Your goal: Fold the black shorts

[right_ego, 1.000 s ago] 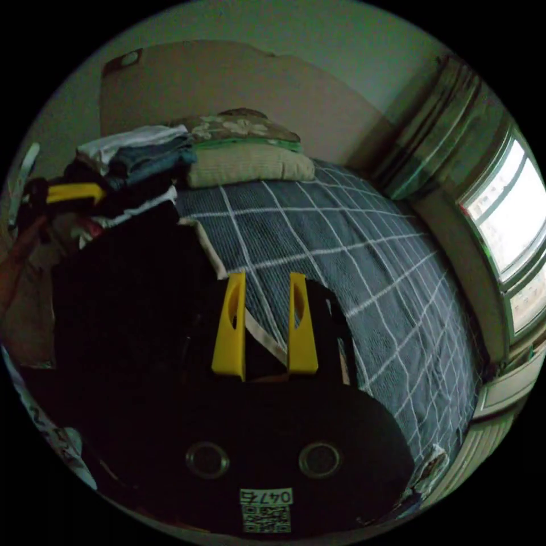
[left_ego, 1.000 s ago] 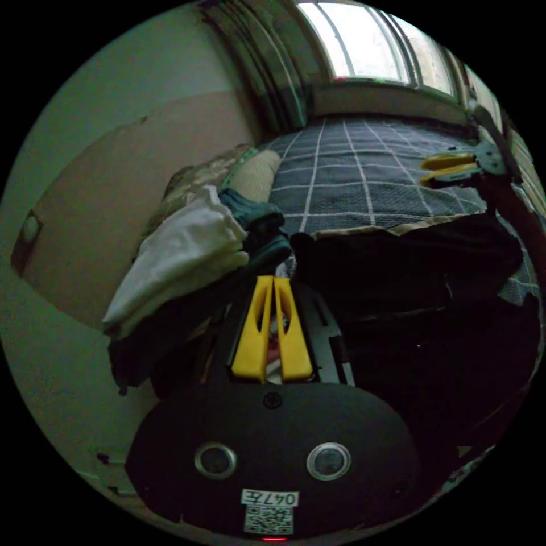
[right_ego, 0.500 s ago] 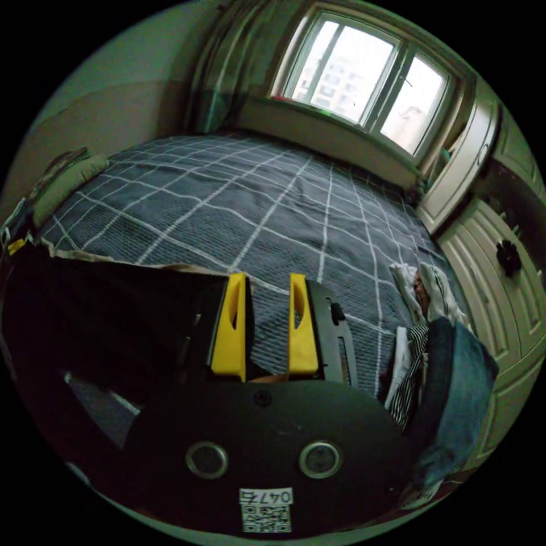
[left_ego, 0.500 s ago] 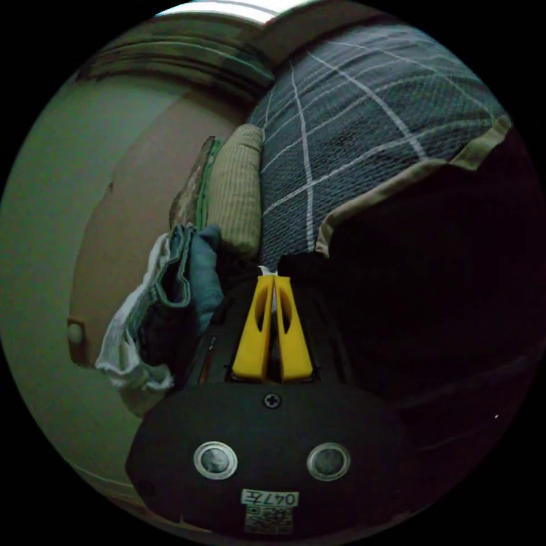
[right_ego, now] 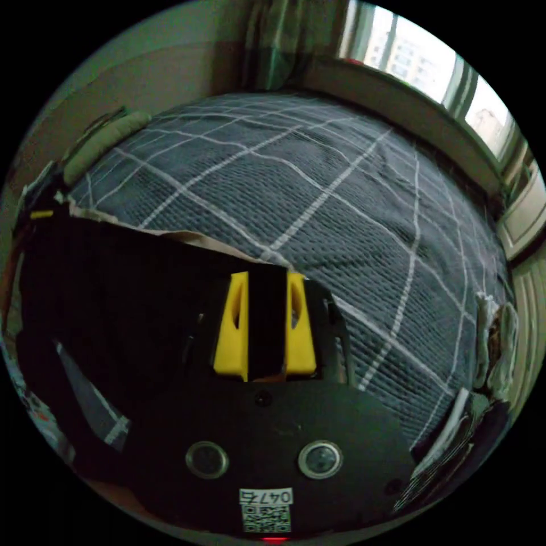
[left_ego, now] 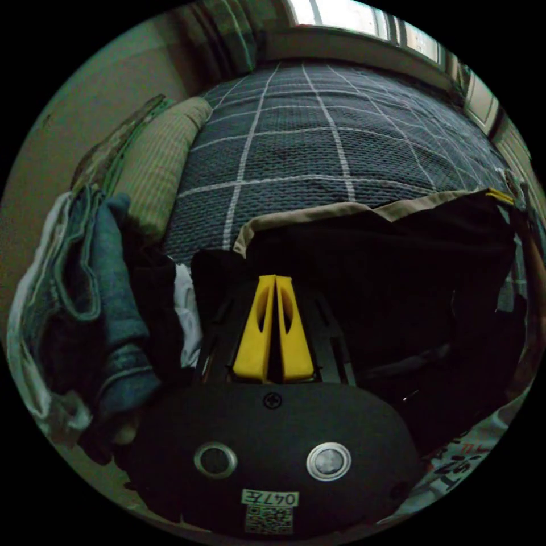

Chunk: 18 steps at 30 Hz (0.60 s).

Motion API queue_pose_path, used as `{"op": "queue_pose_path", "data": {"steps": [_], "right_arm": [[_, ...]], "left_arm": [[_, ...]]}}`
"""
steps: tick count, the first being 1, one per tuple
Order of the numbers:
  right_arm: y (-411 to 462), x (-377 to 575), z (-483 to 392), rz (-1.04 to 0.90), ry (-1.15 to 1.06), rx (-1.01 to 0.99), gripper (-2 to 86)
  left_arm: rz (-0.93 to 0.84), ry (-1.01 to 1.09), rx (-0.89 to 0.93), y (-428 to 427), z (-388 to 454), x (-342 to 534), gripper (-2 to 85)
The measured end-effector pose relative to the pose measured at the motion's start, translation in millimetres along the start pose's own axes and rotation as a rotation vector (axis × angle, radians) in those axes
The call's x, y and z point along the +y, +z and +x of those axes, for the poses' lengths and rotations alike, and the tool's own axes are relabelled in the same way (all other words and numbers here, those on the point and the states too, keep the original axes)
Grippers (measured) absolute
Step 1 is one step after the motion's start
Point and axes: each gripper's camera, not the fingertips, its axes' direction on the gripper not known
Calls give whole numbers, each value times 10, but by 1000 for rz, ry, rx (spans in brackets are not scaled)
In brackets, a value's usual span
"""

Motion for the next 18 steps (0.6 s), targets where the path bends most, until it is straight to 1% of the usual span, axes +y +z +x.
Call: {"op": "queue_pose_path", "data": {"steps": [1,3,5,8,10,12,16,17,18], "right_arm": [[-17,32,-58,3,-42,7,18],[-60,141,-298,-28,-180,136,4],[-157,188,-344,-19,-193,228,1],[-484,239,-166,99,-102,332,0],[-614,256,-12,122,-39,374,0],[-645,291,126,88,-11,437,0],[-530,395,212,49,15,462,1],[-434,431,221,19,31,457,4],[-295,462,237,-51,46,428,9]], "left_arm": [[4,-12,-1,49,10,-8,-8],[21,-17,-20,85,52,-15,-9],[42,-10,-62,100,121,-23,-9],[68,9,-167,142,266,-76,-9],[94,6,-246,191,389,-158,-9],[101,0,-286,249,487,-233,-8],[43,-47,-404,476,668,-369,-8],[34,-49,-410,507,690,-377,-8],[24,-43,-418,550,741,-386,-8]]}}
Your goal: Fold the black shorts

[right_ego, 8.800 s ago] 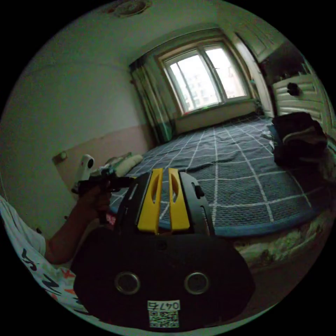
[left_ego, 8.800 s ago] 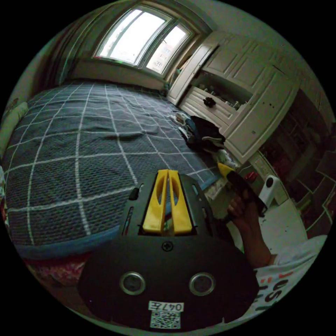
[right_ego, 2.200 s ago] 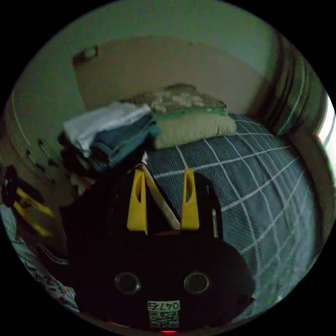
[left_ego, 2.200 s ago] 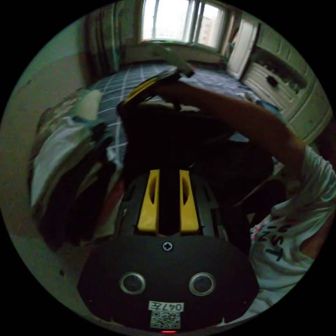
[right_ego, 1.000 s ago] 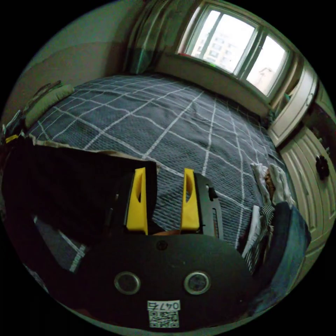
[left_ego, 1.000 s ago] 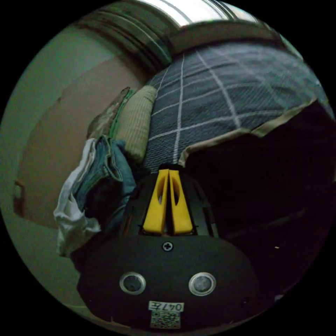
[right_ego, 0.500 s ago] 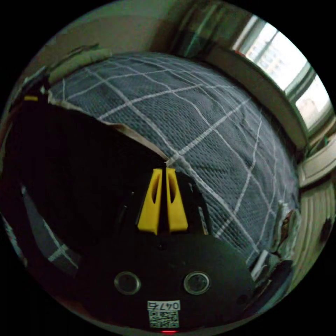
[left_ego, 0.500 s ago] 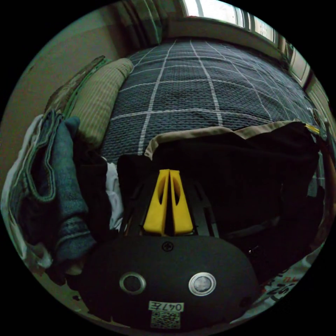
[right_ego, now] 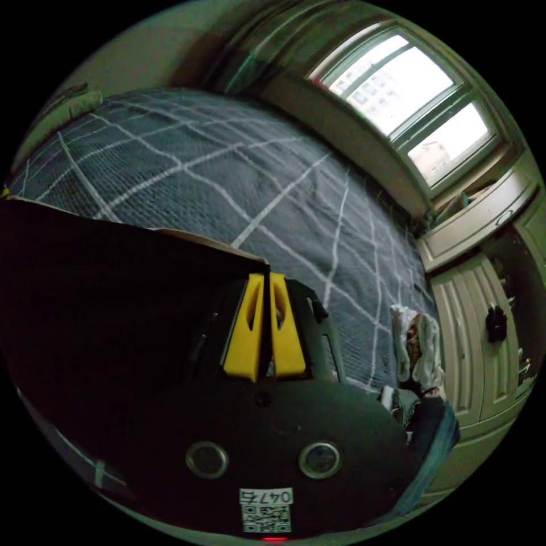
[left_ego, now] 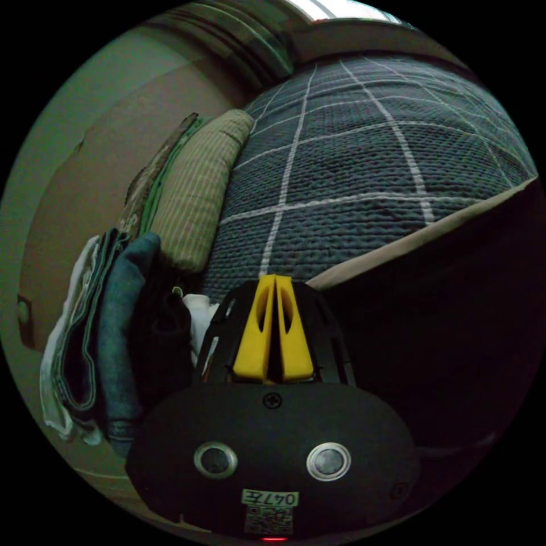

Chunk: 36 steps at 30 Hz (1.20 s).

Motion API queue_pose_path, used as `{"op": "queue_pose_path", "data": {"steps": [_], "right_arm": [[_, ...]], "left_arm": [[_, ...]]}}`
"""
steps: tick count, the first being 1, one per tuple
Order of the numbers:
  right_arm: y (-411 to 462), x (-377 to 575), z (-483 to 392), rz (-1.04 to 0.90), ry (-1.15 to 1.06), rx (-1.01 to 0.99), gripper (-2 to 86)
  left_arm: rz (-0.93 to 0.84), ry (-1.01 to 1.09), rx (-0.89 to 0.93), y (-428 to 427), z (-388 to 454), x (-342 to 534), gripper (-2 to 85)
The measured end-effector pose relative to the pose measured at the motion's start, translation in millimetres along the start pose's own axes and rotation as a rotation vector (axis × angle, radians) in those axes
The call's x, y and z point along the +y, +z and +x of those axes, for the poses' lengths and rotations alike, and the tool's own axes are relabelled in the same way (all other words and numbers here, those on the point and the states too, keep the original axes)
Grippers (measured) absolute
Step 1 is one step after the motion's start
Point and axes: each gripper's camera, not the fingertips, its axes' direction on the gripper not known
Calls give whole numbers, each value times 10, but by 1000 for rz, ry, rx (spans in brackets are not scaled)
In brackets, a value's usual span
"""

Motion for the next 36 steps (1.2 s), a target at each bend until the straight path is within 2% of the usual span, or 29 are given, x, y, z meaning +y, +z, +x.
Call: {"op": "queue_pose_path", "data": {"steps": [2,6,9,11,16,20,22,25,27,29,33,36], "right_arm": [[198,61,-59,-126,7,-39,23],[-98,337,179,-91,139,-20,79],[-748,757,540,101,245,24,74],[-1097,1057,657,148,222,19,63],[-1601,1932,405,140,-3,-178,35],[-1487,2661,107,-14,-59,-162,17],[-1309,2960,145,-153,-17,-105,16],[-1475,3382,456,-121,162,-196,21],[-2044,3670,717,85,232,-229,42],[-2524,3934,903,184,265,-250,64],[-3330,4946,1038,215,308,-413,93],[-3617,5916,819,125,337,-415,90]], "left_arm": [[-8,14,-13,-13,91,-10,-9],[-14,-2,-33,-134,151,-37,-9],[86,-10,-41,-525,141,39,-8],[137,31,26,-818,200,154,-8],[120,194,456,-1267,573,888,-8],[52,175,508,-1182,871,1423,-8],[-5,151,554,-1099,1032,1604,-9],[-22,96,573,-1204,1117,1660,-9],[7,89,564,-1465,1148,1706,-9],[93,94,595,-1814,1183,1823,-8],[169,232,742,-2443,1597,2211,-9],[164,421,840,-2791,2223,2468,-9]]}}
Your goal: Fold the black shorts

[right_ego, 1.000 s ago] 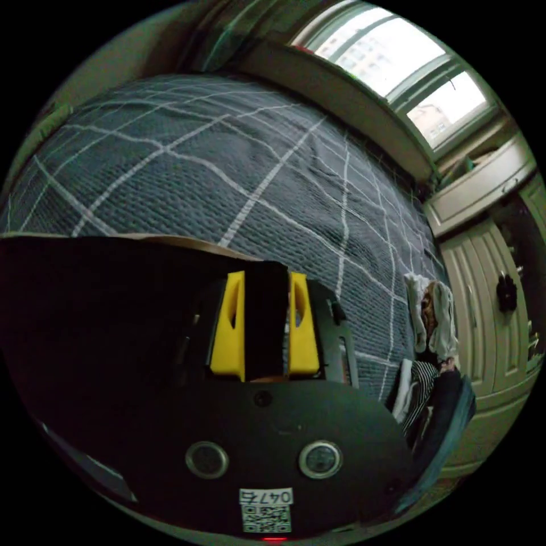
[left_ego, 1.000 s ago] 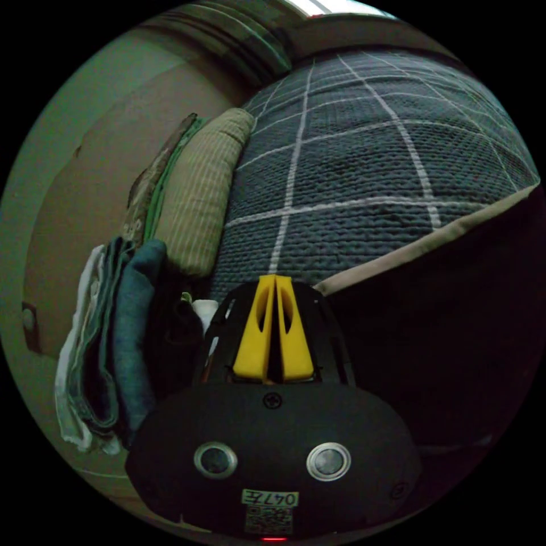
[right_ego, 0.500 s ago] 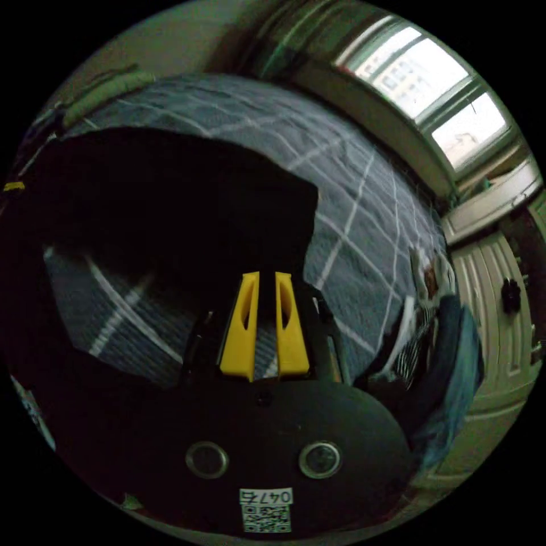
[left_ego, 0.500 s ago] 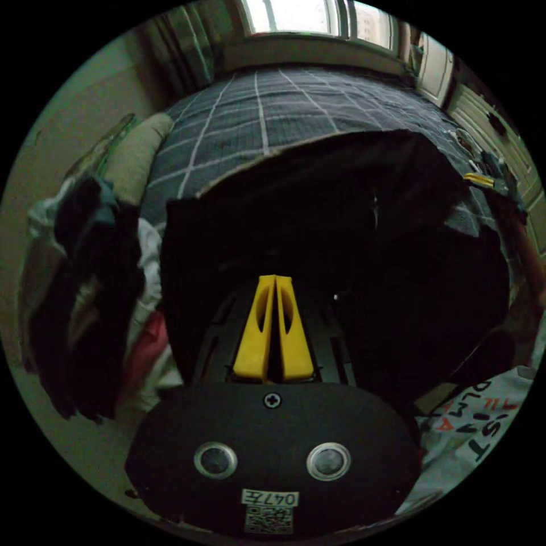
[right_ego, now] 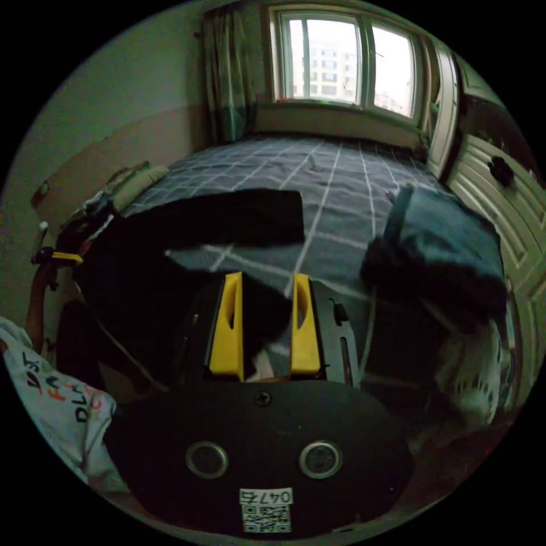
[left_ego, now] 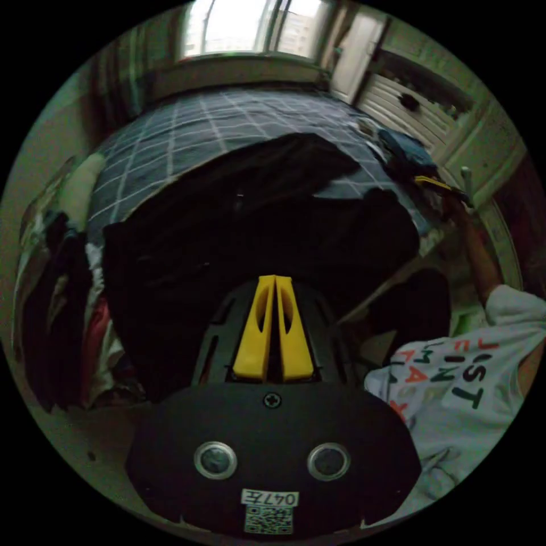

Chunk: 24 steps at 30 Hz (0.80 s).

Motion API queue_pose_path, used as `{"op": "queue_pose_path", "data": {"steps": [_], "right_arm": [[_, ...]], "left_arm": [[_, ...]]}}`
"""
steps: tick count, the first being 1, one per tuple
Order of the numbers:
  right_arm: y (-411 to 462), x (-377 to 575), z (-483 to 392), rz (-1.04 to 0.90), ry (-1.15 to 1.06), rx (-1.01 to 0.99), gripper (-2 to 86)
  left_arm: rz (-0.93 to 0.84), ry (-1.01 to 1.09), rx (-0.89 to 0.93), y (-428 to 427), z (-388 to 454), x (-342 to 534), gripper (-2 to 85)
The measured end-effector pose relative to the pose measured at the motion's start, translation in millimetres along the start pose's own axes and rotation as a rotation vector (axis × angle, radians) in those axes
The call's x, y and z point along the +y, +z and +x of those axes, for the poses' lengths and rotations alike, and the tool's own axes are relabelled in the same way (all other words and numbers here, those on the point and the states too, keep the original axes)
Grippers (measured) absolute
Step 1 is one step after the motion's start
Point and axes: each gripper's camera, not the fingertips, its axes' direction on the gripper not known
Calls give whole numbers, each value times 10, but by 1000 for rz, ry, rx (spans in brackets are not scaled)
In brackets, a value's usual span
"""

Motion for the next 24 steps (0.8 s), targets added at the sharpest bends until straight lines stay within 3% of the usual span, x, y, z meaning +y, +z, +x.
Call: {"op": "queue_pose_path", "data": {"steps": [4,7,9,15,20,22,23,24], "right_arm": [[-197,1094,-70,-81,99,47,89],[-352,1718,-217,-15,205,2,85],[-523,1943,-359,37,249,88,86],[-905,1910,-437,100,253,208,111],[-809,2060,-249,-13,394,81,136],[-851,2170,-285,-21,413,90,93],[-928,2228,-378,-13,352,116,22],[-1015,2273,-483,7,270,128,11]], "left_arm": [[-22,190,127,415,976,-221,-9],[3,260,217,715,1534,-519,-9],[28,259,258,878,1808,-712,-9],[78,258,12,1038,2873,-1175,-5],[136,387,2,1246,3712,-1793,44],[47,341,71,1573,3834,-2173,84],[33,325,99,1646,3852,-2254,86],[22,293,152,1769,3896,-2392,89]]}}
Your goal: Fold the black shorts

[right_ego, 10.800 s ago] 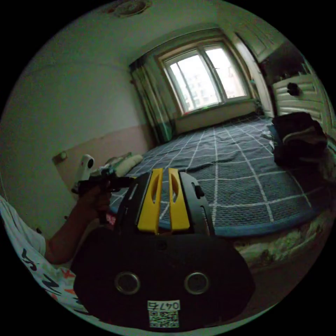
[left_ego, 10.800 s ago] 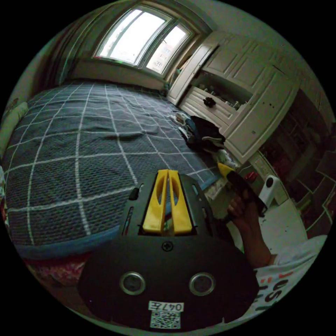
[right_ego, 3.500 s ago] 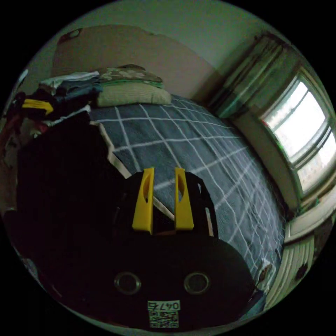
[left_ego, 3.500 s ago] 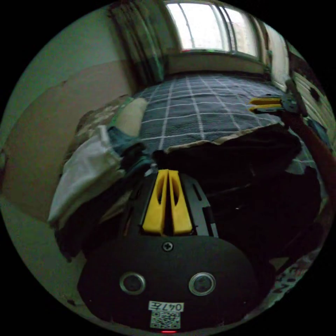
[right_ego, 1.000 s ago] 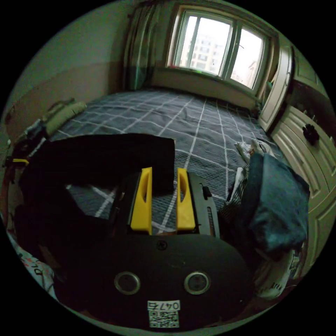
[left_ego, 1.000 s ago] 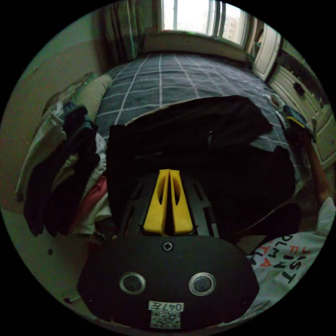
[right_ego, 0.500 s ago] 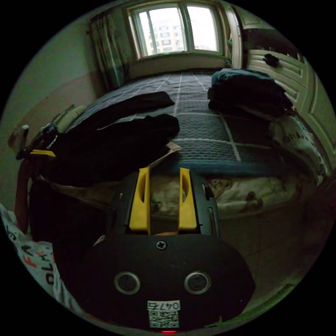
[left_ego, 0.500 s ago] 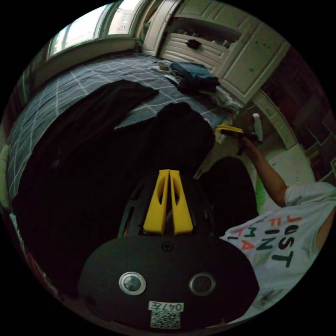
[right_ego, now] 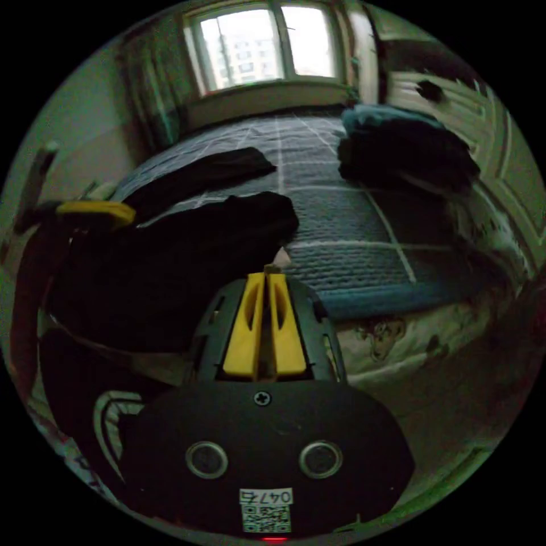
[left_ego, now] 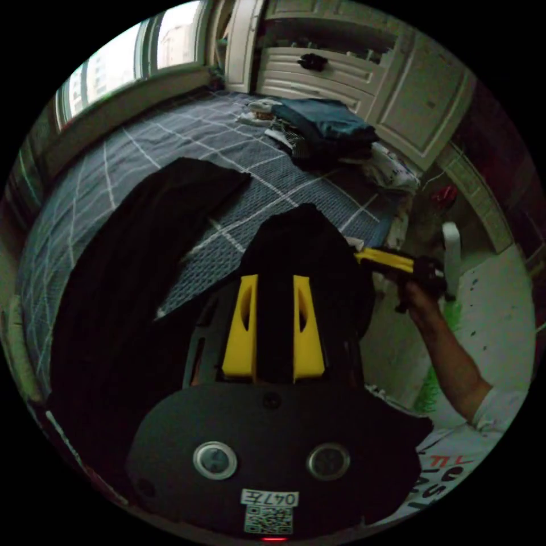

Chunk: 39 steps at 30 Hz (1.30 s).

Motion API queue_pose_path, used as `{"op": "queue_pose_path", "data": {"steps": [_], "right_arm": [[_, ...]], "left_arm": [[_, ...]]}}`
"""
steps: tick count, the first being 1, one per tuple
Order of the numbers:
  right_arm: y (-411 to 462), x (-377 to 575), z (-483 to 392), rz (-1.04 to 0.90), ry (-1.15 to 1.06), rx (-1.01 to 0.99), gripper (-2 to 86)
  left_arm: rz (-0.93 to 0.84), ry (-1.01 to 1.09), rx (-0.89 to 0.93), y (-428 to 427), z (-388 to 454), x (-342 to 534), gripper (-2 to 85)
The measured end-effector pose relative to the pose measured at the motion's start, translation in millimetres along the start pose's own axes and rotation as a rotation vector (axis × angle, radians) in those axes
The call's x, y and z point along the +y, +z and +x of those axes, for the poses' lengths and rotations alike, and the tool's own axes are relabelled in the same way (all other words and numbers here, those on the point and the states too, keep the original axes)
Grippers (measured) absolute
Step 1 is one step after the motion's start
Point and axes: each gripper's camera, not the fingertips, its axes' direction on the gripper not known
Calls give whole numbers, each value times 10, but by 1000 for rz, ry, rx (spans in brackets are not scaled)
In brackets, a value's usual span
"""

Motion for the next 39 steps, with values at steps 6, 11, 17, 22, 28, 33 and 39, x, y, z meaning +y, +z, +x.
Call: {"op": "queue_pose_path", "data": {"steps": [6,11,17,22,28,33,39], "right_arm": [[-897,647,15,157,-60,175,-1],[-958,1308,119,99,13,169,-1],[-1126,1711,292,120,104,91,-1],[-1287,1859,388,132,108,58,-1],[-1518,1960,404,183,95,66,-1],[-1858,1803,362,331,39,76,-1],[-1836,1669,438,305,40,106,-1]], "left_arm": [[9,155,52,384,501,-743,84],[-134,376,198,928,1030,-1487,114],[-264,713,68,1533,1763,-1783,119],[-219,701,60,1720,1986,-1967,4],[-226,653,175,1641,1922,-2063,-8],[-75,598,131,1208,1757,-2145,-9],[-7,652,38,1061,1630,-1914,-8]]}}
